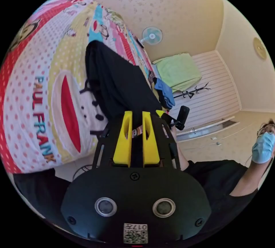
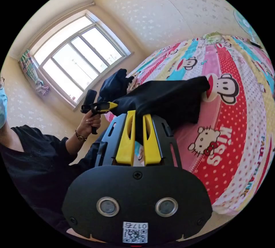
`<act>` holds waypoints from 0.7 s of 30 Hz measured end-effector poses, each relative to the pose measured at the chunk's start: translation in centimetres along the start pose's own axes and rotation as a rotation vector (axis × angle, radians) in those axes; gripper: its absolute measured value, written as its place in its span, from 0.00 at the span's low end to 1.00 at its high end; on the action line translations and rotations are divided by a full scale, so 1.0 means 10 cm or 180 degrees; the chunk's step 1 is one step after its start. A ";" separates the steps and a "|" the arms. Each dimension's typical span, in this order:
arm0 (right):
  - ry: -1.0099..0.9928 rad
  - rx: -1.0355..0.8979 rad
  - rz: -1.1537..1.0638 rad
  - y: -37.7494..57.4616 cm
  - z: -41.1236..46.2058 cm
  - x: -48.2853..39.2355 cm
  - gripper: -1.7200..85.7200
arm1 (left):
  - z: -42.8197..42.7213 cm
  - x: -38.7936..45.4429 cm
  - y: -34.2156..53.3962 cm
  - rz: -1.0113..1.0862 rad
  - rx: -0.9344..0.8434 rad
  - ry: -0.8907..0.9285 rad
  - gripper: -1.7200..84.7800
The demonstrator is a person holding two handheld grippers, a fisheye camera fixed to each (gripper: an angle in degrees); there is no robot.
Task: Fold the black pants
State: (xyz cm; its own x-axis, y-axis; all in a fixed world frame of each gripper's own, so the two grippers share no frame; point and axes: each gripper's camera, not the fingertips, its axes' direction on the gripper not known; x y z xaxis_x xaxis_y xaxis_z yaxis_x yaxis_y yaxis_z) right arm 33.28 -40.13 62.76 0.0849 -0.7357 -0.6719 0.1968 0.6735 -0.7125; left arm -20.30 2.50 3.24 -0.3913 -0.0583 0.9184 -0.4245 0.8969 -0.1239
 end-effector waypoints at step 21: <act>-0.0313 0.0013 0.1664 -0.09 0.64 0.81 0.23 | 0.31 -0.18 0.00 -0.0836 0.0315 -0.0189 0.19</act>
State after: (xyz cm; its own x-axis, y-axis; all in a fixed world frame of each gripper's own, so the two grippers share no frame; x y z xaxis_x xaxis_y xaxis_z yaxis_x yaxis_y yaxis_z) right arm 40.07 -47.17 59.20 0.2638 -0.3053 -0.9150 0.1074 0.9520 -0.2866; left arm -22.15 1.26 0.43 -0.3032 -0.3111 0.9007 -0.5941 0.8007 0.0766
